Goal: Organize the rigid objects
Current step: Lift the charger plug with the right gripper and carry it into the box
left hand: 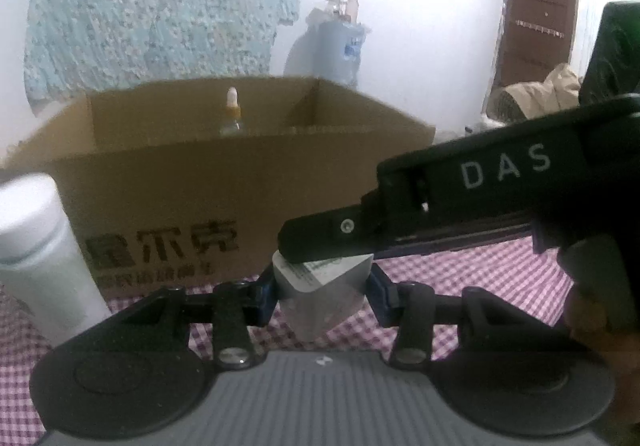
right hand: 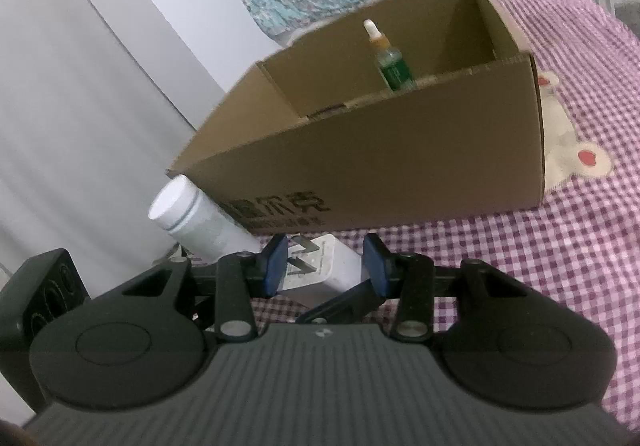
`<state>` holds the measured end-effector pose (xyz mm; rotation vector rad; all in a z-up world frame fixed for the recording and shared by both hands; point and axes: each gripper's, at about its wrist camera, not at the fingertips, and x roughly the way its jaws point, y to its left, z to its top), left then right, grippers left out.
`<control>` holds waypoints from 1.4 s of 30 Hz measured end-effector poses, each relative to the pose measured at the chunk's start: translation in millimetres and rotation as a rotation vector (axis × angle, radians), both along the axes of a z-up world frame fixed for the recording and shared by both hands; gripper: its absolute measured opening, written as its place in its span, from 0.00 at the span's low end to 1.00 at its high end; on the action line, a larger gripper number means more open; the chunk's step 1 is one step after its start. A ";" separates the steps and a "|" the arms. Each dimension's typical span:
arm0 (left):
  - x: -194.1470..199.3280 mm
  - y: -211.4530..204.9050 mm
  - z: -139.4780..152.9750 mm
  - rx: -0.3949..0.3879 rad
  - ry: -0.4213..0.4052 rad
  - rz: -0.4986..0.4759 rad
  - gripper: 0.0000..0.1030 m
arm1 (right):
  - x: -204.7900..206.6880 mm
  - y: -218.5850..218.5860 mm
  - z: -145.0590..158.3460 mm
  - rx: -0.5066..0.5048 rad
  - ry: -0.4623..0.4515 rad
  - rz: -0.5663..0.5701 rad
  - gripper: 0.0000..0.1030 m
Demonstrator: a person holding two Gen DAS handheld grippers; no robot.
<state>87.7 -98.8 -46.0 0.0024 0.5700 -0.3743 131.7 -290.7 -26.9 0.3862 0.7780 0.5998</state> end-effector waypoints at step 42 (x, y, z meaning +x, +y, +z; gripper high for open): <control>241.1 7.5 40.6 -0.147 0.411 0.095 0.40 | 236.9 16.3 52.2 -0.195 0.106 0.090 0.39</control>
